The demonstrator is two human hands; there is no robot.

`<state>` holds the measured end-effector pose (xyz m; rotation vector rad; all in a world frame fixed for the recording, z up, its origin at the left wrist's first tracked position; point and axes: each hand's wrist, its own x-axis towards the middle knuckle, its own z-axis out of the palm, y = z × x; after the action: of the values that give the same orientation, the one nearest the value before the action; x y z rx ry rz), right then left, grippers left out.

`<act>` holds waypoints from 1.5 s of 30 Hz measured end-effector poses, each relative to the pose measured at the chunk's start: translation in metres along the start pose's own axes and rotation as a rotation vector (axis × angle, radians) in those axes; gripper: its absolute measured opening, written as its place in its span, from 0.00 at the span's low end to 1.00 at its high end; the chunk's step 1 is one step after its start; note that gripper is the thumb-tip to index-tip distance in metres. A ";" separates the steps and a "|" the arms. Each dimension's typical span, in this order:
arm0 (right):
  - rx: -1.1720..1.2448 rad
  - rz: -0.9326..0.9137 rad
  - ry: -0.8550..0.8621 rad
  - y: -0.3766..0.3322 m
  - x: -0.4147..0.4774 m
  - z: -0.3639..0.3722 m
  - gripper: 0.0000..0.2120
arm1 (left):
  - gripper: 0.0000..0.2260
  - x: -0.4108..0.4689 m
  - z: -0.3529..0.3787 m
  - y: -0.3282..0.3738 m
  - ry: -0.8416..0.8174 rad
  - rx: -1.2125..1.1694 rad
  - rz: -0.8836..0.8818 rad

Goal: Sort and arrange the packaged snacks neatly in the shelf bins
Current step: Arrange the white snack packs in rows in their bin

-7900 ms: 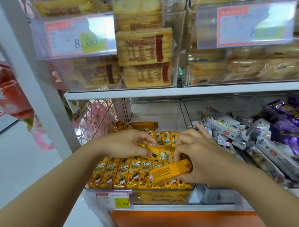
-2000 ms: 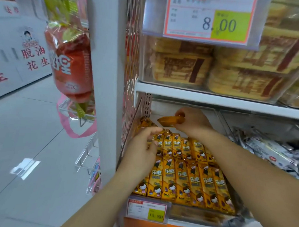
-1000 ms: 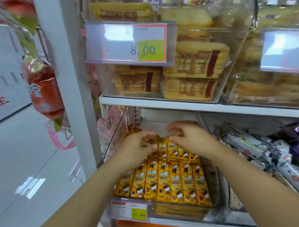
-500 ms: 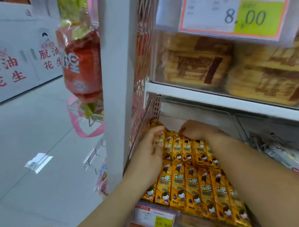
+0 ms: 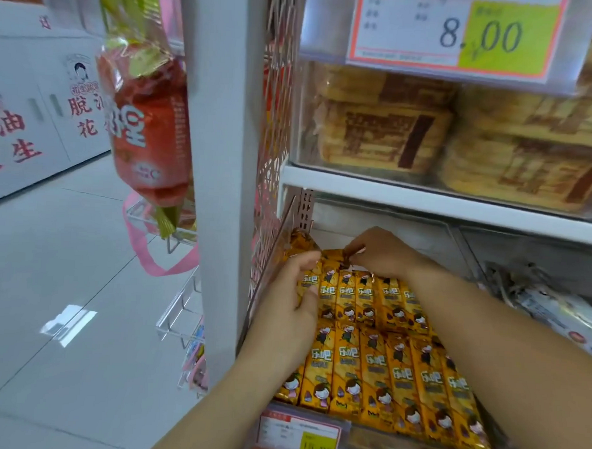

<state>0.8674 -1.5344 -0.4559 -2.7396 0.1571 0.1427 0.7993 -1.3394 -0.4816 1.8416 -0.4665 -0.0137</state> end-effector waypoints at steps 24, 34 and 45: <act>0.008 0.174 -0.093 -0.003 0.019 0.020 0.18 | 0.18 -0.003 -0.001 -0.002 -0.024 0.026 -0.015; 0.233 0.043 -0.005 -0.009 0.012 0.012 0.20 | 0.19 -0.004 0.000 0.000 -0.018 0.010 -0.028; 0.376 0.020 0.074 -0.031 0.017 0.022 0.20 | 0.19 -0.005 -0.001 0.000 -0.024 0.029 -0.011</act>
<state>0.8862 -1.4985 -0.4668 -2.3700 0.2083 0.0136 0.7953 -1.3369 -0.4819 1.8742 -0.4755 -0.0364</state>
